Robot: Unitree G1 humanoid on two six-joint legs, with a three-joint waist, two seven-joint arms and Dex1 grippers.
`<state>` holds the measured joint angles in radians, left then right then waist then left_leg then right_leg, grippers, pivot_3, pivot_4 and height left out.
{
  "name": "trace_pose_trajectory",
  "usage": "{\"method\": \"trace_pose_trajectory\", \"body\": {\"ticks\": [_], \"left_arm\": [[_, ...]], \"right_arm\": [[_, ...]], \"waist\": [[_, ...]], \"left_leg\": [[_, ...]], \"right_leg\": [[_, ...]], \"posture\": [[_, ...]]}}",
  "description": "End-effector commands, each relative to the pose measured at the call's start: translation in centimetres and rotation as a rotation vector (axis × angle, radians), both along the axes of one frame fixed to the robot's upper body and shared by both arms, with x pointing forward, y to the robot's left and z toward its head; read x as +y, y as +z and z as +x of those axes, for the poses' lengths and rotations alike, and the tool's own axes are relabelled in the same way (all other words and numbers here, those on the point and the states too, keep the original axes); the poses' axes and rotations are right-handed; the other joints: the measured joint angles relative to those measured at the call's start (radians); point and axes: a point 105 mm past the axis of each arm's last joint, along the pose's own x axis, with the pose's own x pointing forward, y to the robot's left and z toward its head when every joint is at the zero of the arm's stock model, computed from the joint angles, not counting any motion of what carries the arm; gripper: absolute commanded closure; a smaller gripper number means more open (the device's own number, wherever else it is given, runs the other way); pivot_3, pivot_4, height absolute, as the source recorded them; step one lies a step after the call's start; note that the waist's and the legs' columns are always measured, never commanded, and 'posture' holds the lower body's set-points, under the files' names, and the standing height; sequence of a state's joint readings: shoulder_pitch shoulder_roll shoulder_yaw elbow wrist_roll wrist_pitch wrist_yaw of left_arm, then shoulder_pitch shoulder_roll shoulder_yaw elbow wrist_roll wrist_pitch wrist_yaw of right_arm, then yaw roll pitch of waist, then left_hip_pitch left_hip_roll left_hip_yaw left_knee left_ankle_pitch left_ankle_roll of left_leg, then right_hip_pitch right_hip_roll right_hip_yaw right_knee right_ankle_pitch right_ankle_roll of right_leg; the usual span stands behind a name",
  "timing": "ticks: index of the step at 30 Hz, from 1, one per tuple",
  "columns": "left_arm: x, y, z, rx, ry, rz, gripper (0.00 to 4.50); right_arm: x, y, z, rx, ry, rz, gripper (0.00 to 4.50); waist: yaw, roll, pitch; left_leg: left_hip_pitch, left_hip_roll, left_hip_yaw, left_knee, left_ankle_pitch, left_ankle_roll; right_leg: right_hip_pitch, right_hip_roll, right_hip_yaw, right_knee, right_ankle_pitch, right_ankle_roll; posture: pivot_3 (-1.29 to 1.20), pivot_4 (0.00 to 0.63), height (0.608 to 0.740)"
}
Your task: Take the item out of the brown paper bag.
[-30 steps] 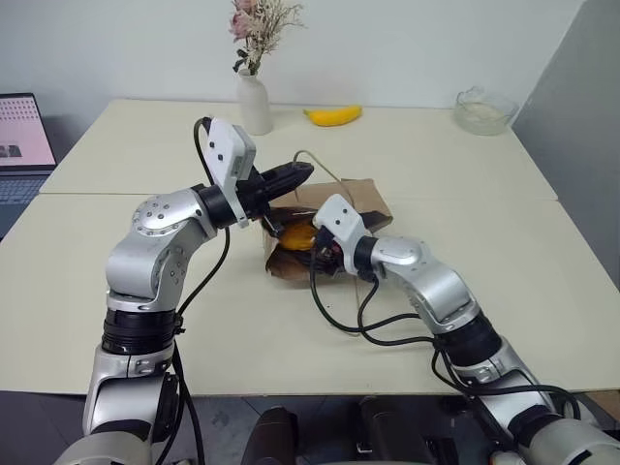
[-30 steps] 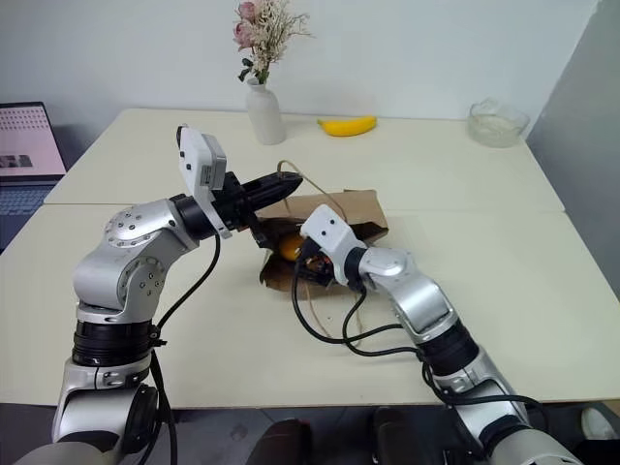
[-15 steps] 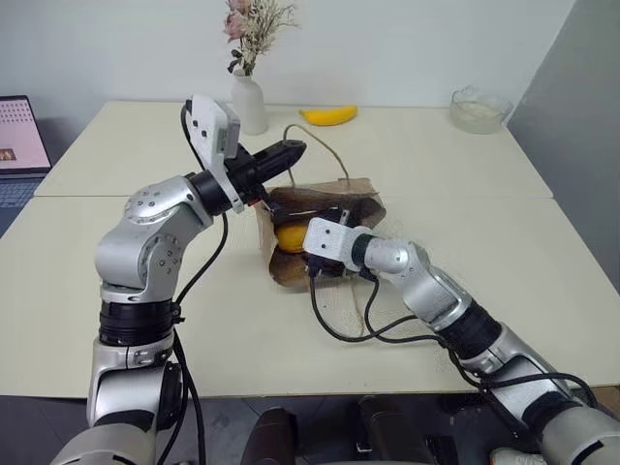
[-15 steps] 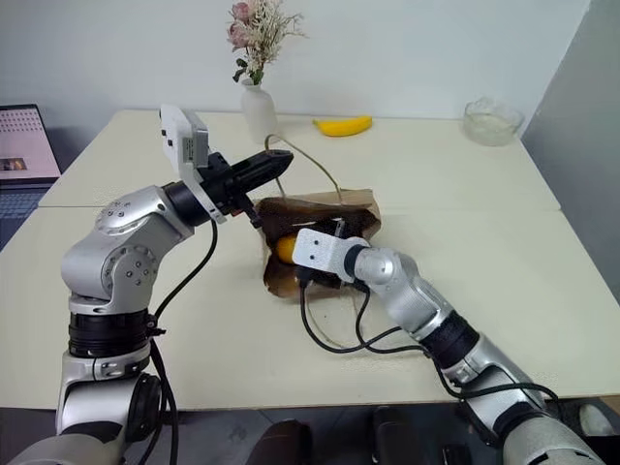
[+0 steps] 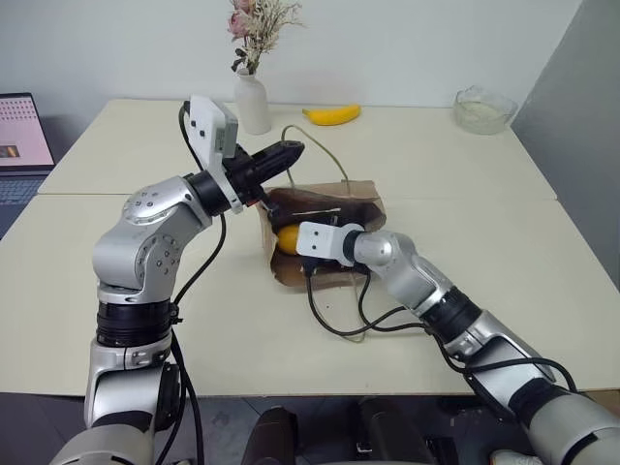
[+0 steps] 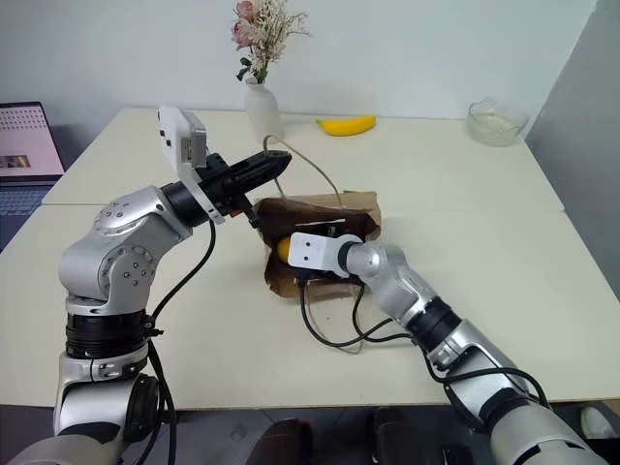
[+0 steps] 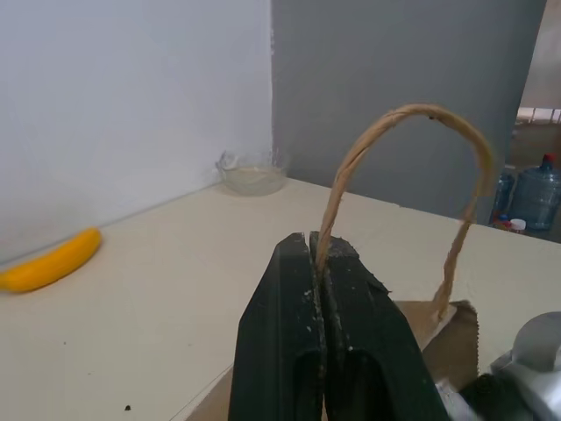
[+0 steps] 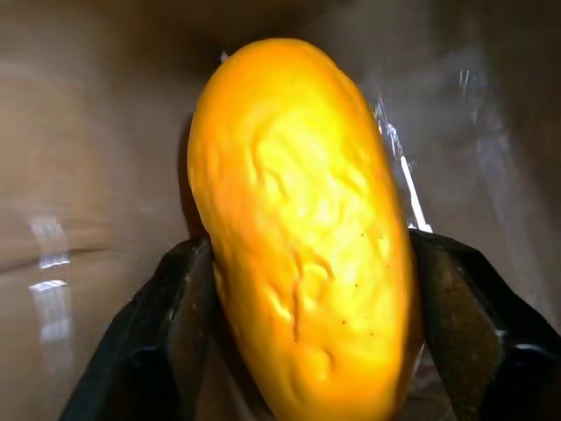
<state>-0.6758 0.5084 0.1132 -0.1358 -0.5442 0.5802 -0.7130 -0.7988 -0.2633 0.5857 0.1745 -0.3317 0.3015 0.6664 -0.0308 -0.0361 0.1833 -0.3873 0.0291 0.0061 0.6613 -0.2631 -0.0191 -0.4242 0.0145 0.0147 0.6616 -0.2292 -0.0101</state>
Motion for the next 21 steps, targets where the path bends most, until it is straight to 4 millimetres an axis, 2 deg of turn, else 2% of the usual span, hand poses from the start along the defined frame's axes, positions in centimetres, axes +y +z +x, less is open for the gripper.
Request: {"method": "trace_pose_trajectory", "body": {"ticks": [1, 3, 7, 9, 11, 14, 16, 18, 21], "left_arm": [[0.0, 0.9, -0.2, -0.073, 0.014, 0.036, 4.50], [0.0, 0.7, 0.0, -0.079, 0.022, 0.048, 4.50], [0.1, 0.3, 0.6, -0.084, 0.047, 0.072, 4.50], [0.2, -0.2, 0.8, -0.082, 0.059, 0.096, 4.50], [0.3, -0.6, 0.9, -0.079, 0.068, 0.105, 4.50], [0.6, -0.8, 1.0, -0.077, 0.078, 0.108, 4.50], [0.7, -1.0, 1.1, -0.074, 0.082, 0.113, 4.50], [0.8, -1.2, 1.1, -0.073, 0.082, 0.120, 4.50], [0.7, -1.4, 1.2, -0.073, 0.080, 0.127, 4.50]], "right_arm": [[-0.3, 3.8, -2.0, 0.001, 0.092, 0.088, 1.56], [-0.8, 4.4, -2.9, 0.031, 0.130, 0.100, 1.56], [-3.1, 6.9, -6.3, 0.181, 0.264, 0.208, 1.56], [-4.7, 8.5, -7.6, 0.257, 0.299, 0.297, 1.56], [-6.6, 10.3, -7.9, 0.300, 0.276, 0.407, 1.56], [-10.3, 11.9, -6.8, 0.286, 0.139, 0.505, 1.57], [-13.0, 11.9, -5.7, 0.265, 0.015, 0.527, 1.57], [-15.9, 10.8, -4.1, 0.251, -0.121, 0.522, 1.57], [-19.4, 7.3, -1.7, 0.220, -0.319, 0.363, 1.57]], "waist": [[0.001, 0.000, 0.000], [0.001, 0.000, 0.000], [0.004, 0.000, 0.000], [0.004, 0.000, 0.000], [0.004, 0.000, 0.000], [0.004, 0.000, 0.000], [0.004, 0.000, 0.000], [0.004, 0.000, 0.000], [0.003, 0.000, 0.000]], "left_leg": [[0.000, 0.000, 0.000, 0.000, 0.000, 0.000], [0.000, 0.000, 0.000, 0.000, 0.000, 0.000], [0.000, 0.000, -0.001, 0.000, 0.000, 0.000], [0.000, 0.000, 0.000, 0.000, 0.000, 0.000], [0.000, 0.000, -0.001, 0.000, 0.000, 0.000], [0.000, 0.000, -0.001, 0.000, 0.000, 0.000], [0.001, 0.000, -0.001, 0.000, 0.000, 0.000], [0.001, 0.000, 0.000, 0.000, 0.000, 0.000], [0.001, -0.001, 0.002, 0.000, 0.000, 0.000]], "right_leg": [[0.000, 0.000, 0.000, 0.000, 0.000, 0.000], [0.000, 0.000, 0.000, 0.000, 0.000, 0.000], [0.000, 0.000, -0.001, 0.000, 0.000, 0.000], [0.000, 0.000, -0.001, 0.000, 0.000, 0.000], [0.001, 0.000, -0.001, -0.001, 0.000, 0.000], [0.001, 0.000, -0.001, 0.000, 0.000, 0.000], [0.001, 0.000, -0.001, 0.000, 0.000, 0.000], [0.002, 0.000, -0.001, -0.001, 0.000, 0.000], [0.002, 0.000, 0.001, -0.001, 0.000, 0.000]], "posture": [[0.00, 0.150, 0.740], [0.00, 0.150, 0.740], [0.00, 0.150, 0.740], [0.00, 0.150, 0.740], [0.00, 0.150, 0.740], [0.00, 0.150, 0.740], [0.00, 0.150, 0.740], [0.00, 0.150, 0.740], [0.00, 0.150, 0.740]]}}
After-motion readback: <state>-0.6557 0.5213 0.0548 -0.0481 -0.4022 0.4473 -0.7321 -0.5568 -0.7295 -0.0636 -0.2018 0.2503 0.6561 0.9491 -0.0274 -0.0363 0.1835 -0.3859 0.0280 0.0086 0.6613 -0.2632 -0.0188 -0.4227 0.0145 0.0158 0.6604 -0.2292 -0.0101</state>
